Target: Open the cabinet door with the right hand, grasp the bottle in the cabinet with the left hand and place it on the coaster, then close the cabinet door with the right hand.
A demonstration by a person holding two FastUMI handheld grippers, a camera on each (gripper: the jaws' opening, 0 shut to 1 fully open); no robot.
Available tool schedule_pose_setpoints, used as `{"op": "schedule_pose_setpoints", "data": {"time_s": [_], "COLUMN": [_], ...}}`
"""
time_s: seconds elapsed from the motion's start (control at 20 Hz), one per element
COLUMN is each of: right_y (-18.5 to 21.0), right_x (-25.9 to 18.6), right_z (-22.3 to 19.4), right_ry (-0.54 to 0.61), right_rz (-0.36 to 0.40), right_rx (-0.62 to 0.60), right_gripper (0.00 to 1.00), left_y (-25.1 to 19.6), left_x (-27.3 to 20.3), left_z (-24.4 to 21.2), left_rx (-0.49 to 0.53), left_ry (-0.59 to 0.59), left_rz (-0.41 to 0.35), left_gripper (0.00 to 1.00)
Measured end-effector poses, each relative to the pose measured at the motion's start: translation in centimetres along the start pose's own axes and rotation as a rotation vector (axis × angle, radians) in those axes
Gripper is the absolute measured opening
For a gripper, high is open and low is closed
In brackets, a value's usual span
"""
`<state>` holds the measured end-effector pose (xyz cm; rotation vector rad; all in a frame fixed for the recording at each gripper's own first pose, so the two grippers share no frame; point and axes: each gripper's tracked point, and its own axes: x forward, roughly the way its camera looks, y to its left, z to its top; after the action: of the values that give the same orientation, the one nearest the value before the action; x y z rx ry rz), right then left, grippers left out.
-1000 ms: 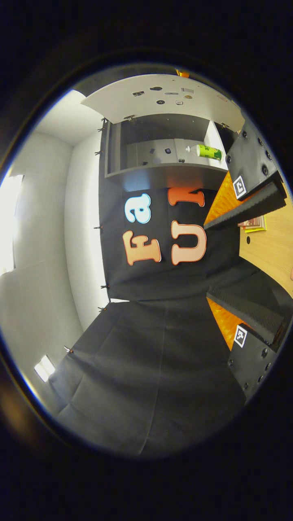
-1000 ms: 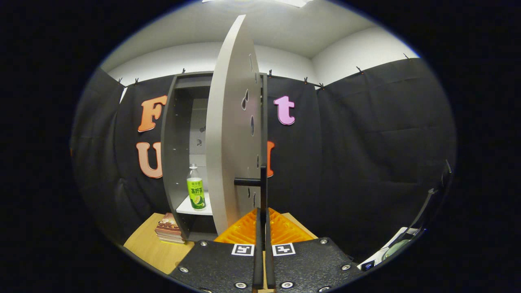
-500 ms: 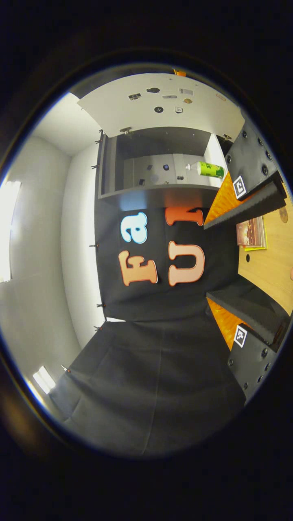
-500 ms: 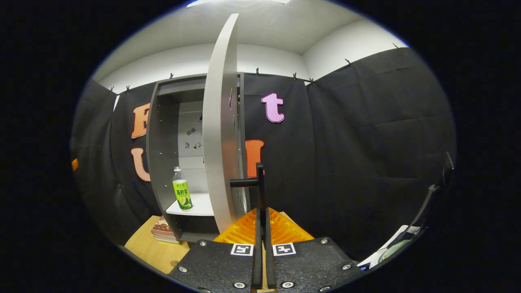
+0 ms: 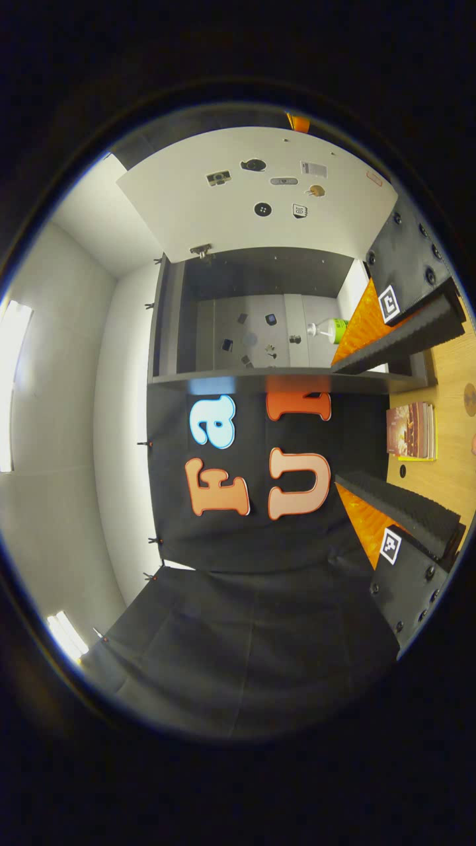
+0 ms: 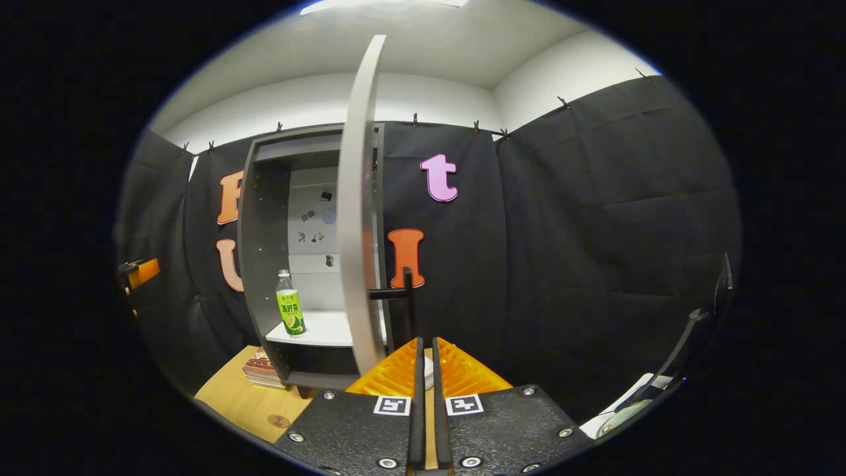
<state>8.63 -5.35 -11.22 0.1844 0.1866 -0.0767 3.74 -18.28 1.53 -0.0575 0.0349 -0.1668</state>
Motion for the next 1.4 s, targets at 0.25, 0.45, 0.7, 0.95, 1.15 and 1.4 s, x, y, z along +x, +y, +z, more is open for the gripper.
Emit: {"op": "schedule_pose_setpoints", "data": {"time_s": [0.25,0.45,0.7,0.95,1.15,1.4], "right_y": [-2.9,-4.6,-6.3,-8.1,-9.2,-10.7], "right_x": [0.1,0.4,1.4,2.4,4.5,6.1], "right_z": [-0.1,0.0,0.5,1.4,1.3,0.2], "right_ry": [0.011,0.010,-0.006,-0.022,-0.002,0.026], "right_rz": [-0.043,-0.076,-0.092,-0.115,-0.117,-0.133], "right_rx": [-0.002,0.016,0.010,-0.038,-0.059,-0.045], "right_gripper": [0.10,0.11,0.20,0.37,0.58,0.90], "left_y": [-5.7,-10.3,-14.9,-17.3,-19.2,-20.3], "left_x": [2.7,5.7,10.7,15.3,19.2,23.2], "left_z": [-1.7,-2.3,-3.6,-5.8,-8.1,-10.2], "left_rx": [-0.020,-0.032,-0.053,0.008,0.011,0.016], "left_ry": [0.039,0.053,0.043,0.020,0.033,0.059], "left_rz": [-0.057,-0.103,-0.143,-0.113,-0.127,-0.126], "left_gripper": [0.99,0.94,1.00,0.96,0.97,0.94]}}
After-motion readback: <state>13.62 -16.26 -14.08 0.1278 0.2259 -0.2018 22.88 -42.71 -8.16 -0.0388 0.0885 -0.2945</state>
